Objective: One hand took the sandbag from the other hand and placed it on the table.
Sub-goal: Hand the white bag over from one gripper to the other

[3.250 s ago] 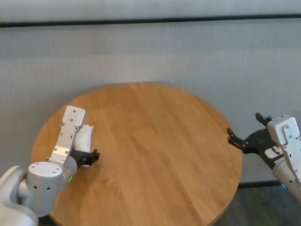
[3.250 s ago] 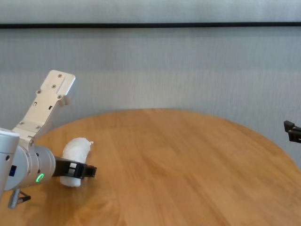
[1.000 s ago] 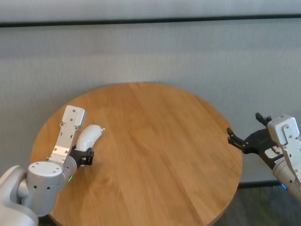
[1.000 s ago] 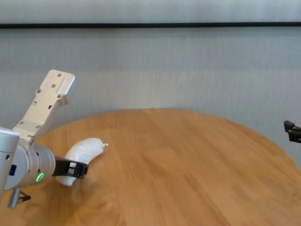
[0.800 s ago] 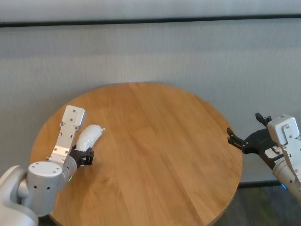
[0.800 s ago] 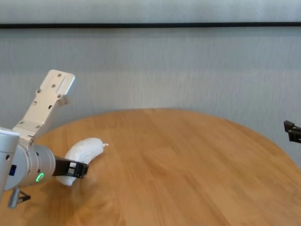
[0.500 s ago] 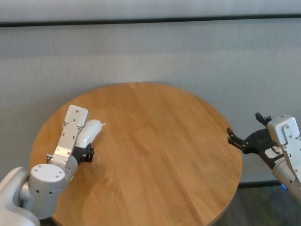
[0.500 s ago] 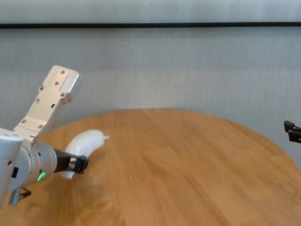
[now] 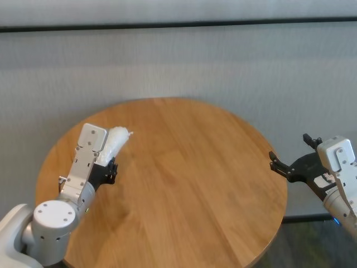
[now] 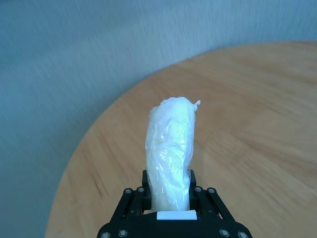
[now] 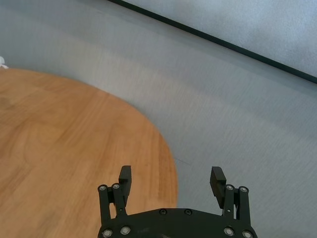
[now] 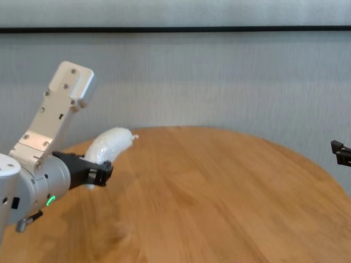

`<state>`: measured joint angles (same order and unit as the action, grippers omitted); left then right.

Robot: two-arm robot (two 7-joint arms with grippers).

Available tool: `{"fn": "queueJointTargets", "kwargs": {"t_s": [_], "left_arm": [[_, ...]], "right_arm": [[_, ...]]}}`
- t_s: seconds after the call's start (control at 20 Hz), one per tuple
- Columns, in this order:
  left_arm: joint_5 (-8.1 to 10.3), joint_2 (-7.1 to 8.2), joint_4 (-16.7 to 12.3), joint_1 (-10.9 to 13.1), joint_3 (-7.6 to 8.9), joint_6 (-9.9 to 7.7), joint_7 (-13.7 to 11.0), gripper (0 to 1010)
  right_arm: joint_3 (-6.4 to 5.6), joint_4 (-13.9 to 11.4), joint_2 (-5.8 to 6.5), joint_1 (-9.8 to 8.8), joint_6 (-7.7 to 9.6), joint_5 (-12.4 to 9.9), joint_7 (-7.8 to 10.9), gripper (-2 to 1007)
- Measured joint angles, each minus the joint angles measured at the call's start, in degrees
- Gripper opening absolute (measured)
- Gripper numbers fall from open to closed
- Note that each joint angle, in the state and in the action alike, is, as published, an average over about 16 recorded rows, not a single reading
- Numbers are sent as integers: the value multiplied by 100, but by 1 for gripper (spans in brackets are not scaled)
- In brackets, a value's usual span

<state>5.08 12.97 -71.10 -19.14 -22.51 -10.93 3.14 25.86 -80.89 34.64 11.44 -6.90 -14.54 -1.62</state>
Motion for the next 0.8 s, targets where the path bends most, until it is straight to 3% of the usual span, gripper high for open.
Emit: {"fn": "queueJointTargets", "kwargs": {"t_s": [0.45,0.8], "left_arm": [[-44,-3,-174,104,48,747,-332,411],[-45,-35,-400,148,68,1043,-623,411]], "right_arm": [[0,0,0,0,0,0,0,1001],[0,0,0,0,0,0,0,1001]]}}
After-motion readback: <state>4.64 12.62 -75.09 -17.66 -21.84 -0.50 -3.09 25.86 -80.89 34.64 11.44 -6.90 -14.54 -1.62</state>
